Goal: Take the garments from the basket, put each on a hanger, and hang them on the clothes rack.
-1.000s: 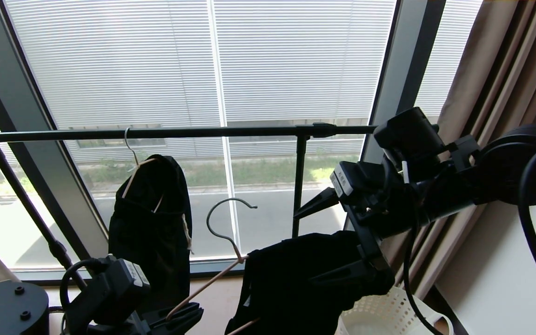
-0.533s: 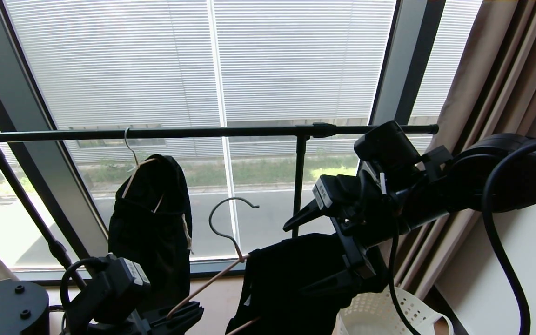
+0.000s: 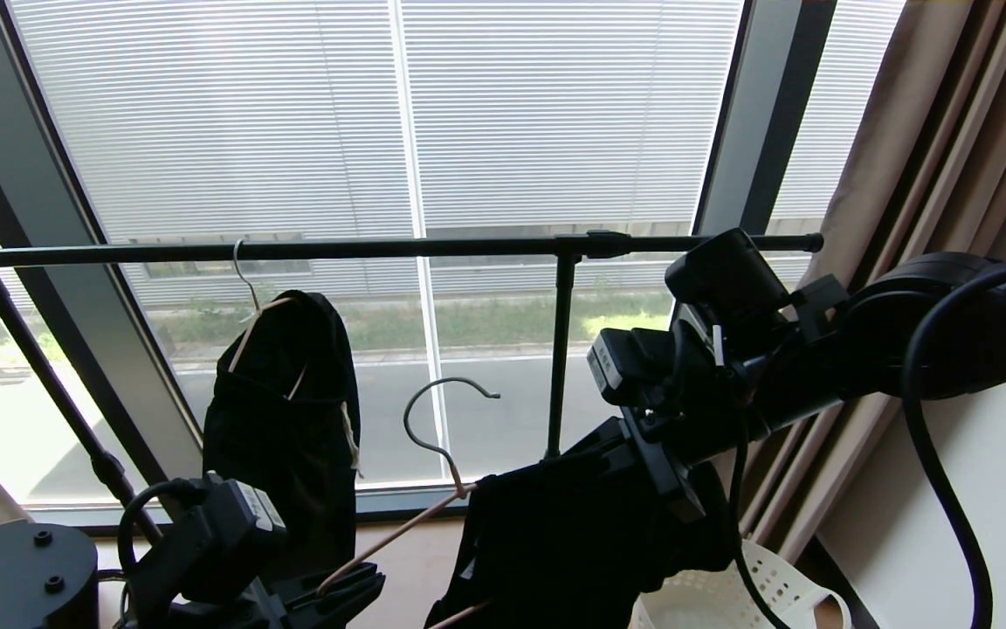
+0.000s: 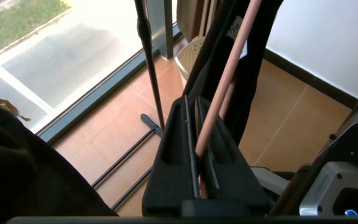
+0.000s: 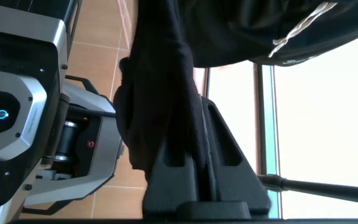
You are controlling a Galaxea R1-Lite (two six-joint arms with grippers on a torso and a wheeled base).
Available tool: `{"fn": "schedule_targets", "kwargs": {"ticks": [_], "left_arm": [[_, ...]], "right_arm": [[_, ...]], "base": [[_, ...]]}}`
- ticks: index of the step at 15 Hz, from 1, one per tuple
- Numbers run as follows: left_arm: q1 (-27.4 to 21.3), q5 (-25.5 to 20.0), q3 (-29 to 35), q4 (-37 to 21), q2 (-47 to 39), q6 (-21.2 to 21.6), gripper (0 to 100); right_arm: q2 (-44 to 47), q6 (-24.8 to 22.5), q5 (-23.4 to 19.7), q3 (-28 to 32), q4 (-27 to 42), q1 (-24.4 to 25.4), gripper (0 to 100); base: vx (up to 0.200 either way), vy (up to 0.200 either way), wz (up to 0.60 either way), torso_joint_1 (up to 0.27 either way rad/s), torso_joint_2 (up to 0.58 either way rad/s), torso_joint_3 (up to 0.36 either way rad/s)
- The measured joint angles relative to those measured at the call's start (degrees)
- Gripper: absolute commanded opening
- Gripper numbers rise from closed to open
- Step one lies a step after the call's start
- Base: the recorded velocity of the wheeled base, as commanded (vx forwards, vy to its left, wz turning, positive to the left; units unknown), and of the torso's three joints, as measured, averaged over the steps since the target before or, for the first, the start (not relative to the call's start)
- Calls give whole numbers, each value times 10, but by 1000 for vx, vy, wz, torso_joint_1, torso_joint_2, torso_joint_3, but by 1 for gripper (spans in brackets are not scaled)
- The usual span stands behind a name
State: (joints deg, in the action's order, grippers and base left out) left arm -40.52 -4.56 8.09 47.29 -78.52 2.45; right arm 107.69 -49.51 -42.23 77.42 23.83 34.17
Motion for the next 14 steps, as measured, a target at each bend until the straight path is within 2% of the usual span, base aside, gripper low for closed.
{"fn": "schedule_targets", "kwargs": {"ticks": [14], "left_arm": [[0,-1,0,0,-3,0,0]], "right_arm": [[-5,0,0,-2,1,0,0]], "base": [[0,0,0,0,0,0]]}}
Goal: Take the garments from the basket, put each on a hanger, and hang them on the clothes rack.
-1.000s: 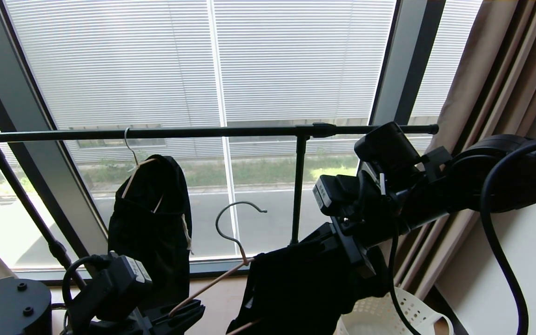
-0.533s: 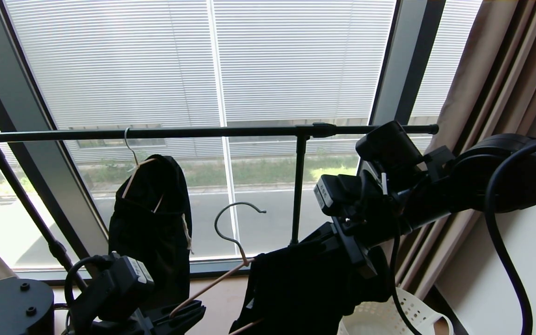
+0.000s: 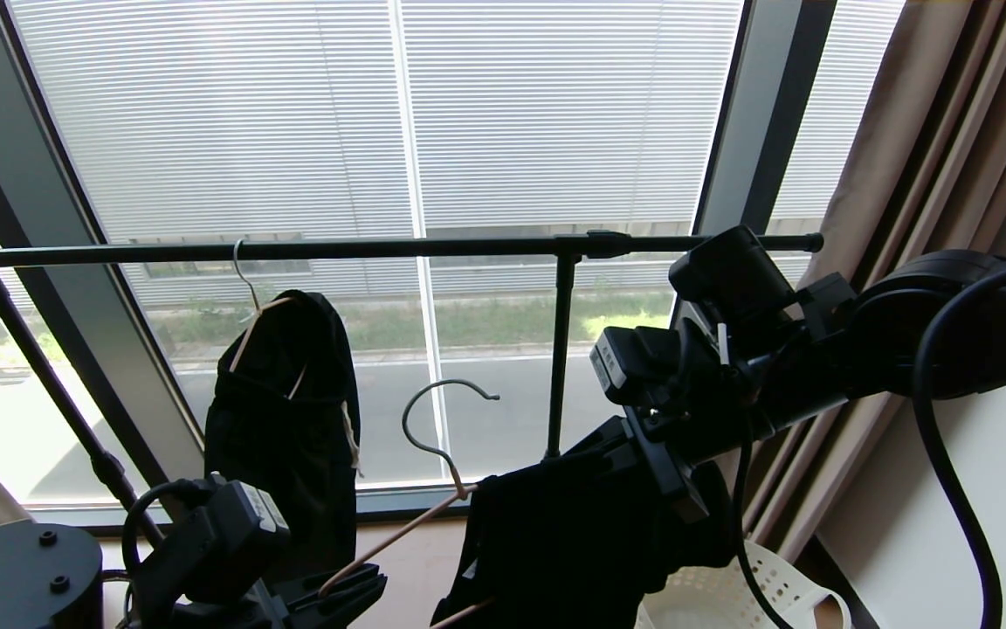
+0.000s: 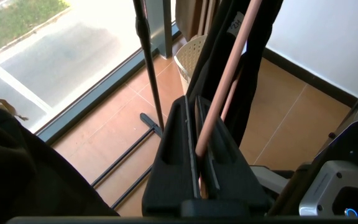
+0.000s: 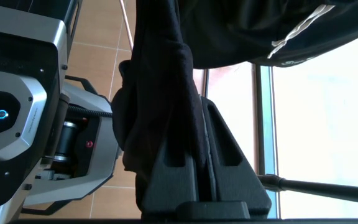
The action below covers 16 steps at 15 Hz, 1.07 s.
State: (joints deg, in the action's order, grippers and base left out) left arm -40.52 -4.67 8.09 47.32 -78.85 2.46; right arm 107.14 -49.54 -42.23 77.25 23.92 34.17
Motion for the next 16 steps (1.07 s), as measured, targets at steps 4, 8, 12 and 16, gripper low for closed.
{"fn": "schedule_targets", "kwargs": {"ticks": [4,8,12,16], "left_arm": [[0,1,1,0,-1,0,0],[0,0,2,0,-1,0,0],[0,1,2,0,-1,0,0],[0,1,3,0,-1,0,0]], "right_arm": [[0,0,0,0,-1,0,0],[0,0,0,0,0,0,0],[0,0,0,0,-1,0,0],[0,0,0,0,-1,0,0]], "base": [[0,0,0,0,0,0],[0,0,0,0,0,0],[0,0,0,0,0,0],[0,0,0,0,0,0]]}}
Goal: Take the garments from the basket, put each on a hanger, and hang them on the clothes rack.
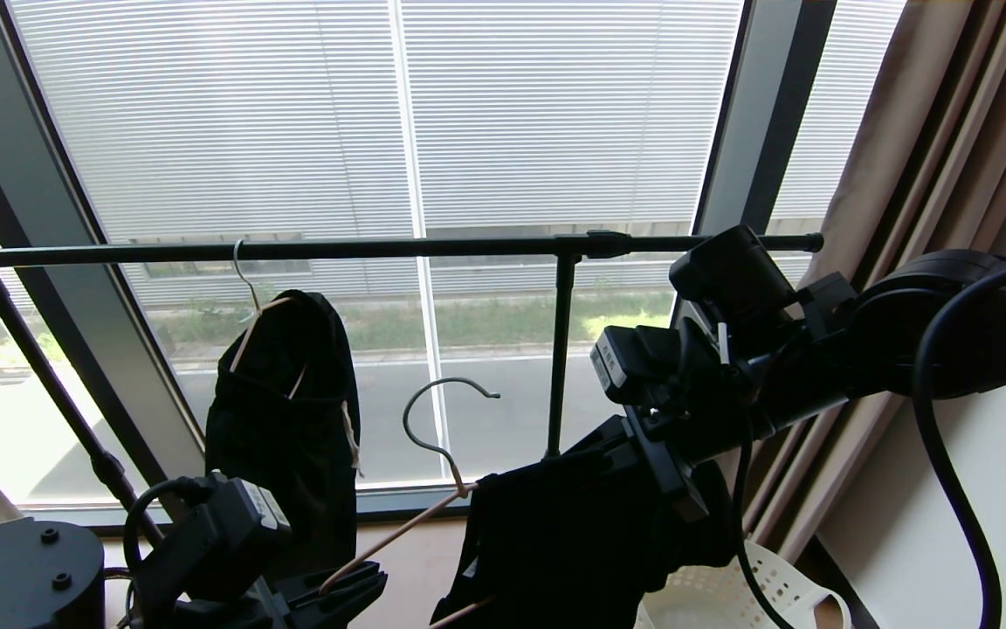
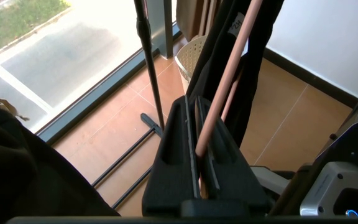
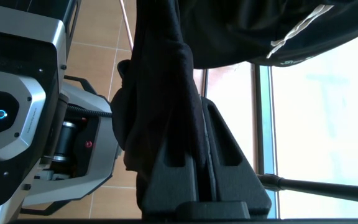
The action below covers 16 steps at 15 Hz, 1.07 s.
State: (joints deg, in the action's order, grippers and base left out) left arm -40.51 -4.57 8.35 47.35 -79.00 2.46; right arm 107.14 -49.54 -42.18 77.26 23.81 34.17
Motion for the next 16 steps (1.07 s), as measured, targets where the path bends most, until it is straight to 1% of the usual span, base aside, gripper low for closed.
{"fn": "schedule_targets", "kwargs": {"ticks": [16], "left_arm": [[0,-1,-2,0,0,0,0]], "right_arm": [[-1,0,0,-1,1,0,0]], "base": [[0,0,0,0,0,0]]}}
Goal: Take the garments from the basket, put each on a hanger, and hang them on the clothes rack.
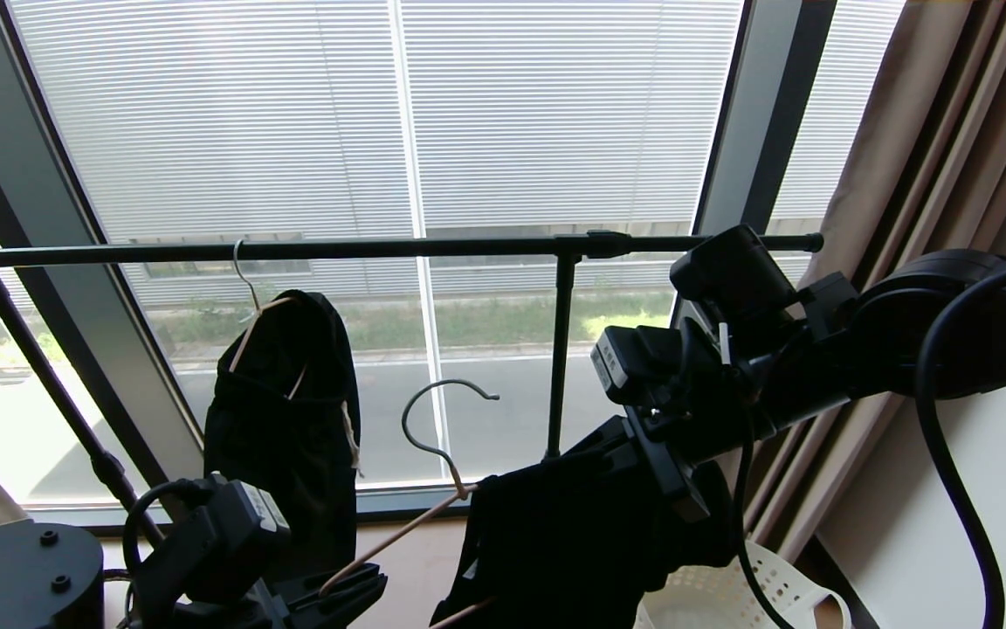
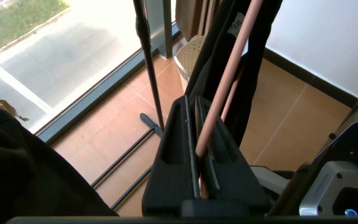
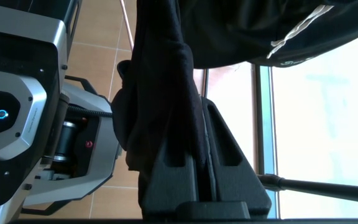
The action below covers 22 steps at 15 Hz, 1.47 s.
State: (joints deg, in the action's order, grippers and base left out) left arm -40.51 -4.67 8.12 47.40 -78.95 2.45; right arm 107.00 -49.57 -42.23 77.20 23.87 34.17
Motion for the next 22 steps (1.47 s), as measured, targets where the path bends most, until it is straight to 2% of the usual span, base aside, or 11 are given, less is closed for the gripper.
{"fn": "schedule_targets", "kwargs": {"ticks": [3,4,12,18,22], "left_arm": [[0,0,0,0,0,0,0],[0,0,0,0,0,0,100],[6,1,-1,0,10,-5,100],[15,0,-14,-4,94,-11,100],[57,0,-37,-5,142,-57,100]], "right_arm": [[0,0,0,0,0,0,0],[0,0,0,0,0,0,0],[-5,0,0,-1,1,0,0],[-12,10,6,1,0,-20,0],[-18,24,10,2,-1,-44,0]], "base": [[0,0,0,0,0,0],[0,0,0,0,0,0],[0,0,0,0,0,0],[0,0,0,0,0,0],[0,0,0,0,0,0]]}}
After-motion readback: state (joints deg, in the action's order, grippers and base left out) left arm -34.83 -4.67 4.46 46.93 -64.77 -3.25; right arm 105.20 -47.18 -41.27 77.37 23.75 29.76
